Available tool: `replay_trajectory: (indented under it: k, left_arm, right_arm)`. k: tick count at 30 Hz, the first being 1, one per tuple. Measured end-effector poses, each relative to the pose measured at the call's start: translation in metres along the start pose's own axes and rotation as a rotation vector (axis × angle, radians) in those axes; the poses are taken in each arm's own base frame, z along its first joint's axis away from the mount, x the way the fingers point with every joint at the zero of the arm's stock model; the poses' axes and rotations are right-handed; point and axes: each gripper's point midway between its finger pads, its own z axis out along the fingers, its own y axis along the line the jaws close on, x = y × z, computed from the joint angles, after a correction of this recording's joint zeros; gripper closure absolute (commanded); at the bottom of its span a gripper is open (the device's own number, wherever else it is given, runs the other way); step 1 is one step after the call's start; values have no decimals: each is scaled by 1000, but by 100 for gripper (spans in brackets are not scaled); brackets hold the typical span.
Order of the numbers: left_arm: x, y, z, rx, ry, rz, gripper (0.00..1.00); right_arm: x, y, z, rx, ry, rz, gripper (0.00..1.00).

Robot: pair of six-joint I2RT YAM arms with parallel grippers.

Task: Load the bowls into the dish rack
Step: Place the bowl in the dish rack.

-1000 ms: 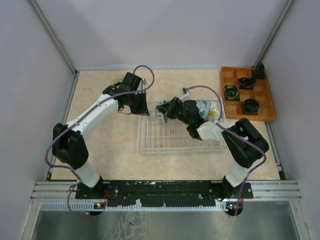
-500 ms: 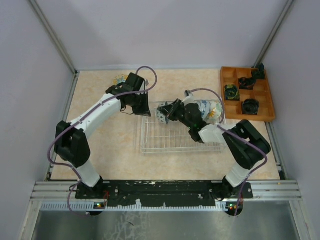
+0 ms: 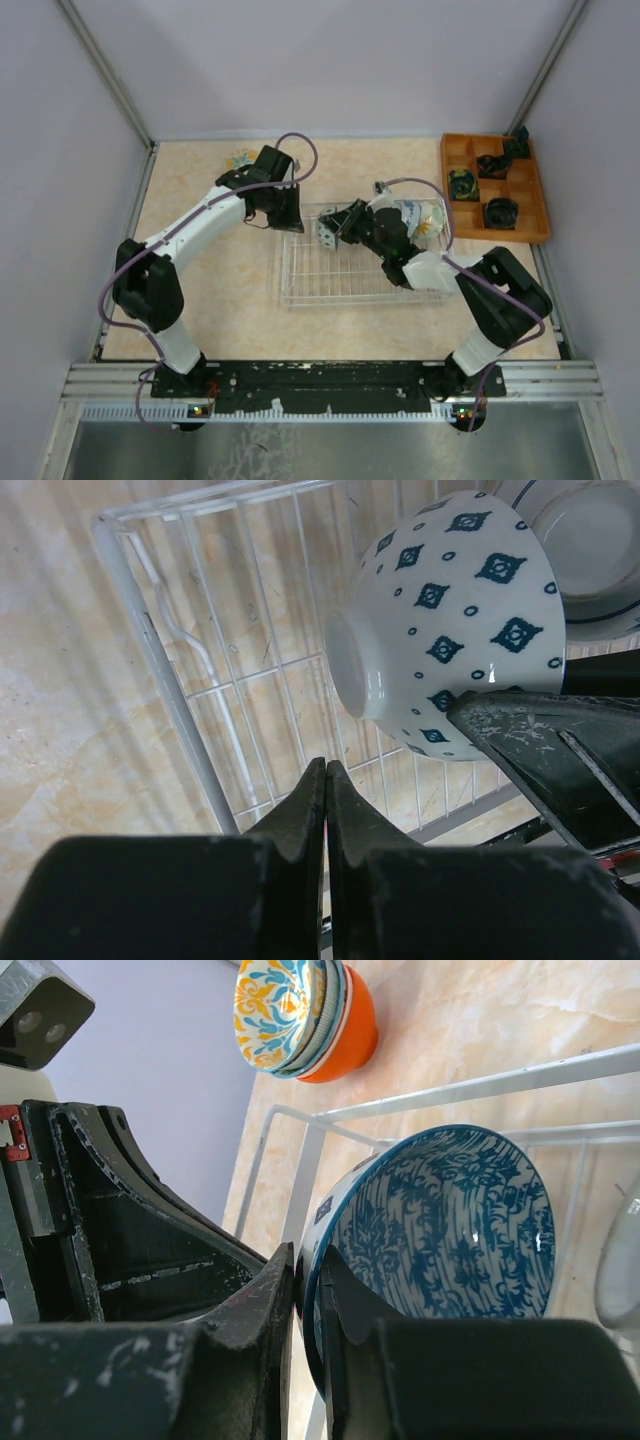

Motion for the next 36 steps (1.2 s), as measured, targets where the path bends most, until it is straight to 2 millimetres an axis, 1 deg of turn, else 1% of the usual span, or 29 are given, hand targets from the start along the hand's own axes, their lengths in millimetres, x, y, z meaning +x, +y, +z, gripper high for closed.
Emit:
replay_trajectory:
  k: [5,9,11,12,13,17,20,22,29,32,36]
  left_arm:
    - [-2,-2,1,1,-1,3,97]
    - [-2,-10,6,10,4,17,97]
    - [-1,-15,9,14,11,26,97]
    - [0,-18,11,16,15,31,97]
    - [1,-22,14,20,20,38,97]
    - [6,-34,19,31,32,59,97]
    - [8,-42,22,40,38,72,97]
    - [8,-46,25,43,42,78,97]
    - [8,-44,27,25,41,79,97]
    - [6,-41,27,11,31,79,97]
    - [6,-39,24,0,21,79,97]
  right_arm:
    - [-4,-3,-6,40,-4,-21,86]
    - [-6,-5,-14,74,4,-39,86]
    - [-7,-4,-16,86,6,-48,84]
    - [-8,-7,-18,104,4,-64,83]
    - [-11,-16,-21,148,-4,-81,82]
    - [-21,-25,-25,214,-25,-122,81]
    - [-23,-26,-27,236,-24,-145,83]
    - [-25,-26,-26,237,-24,-159,86]
    - [-19,-20,-24,198,4,-169,91]
    - [-14,-16,-19,159,22,-155,95]
    - [-9,-10,-12,112,33,-127,98]
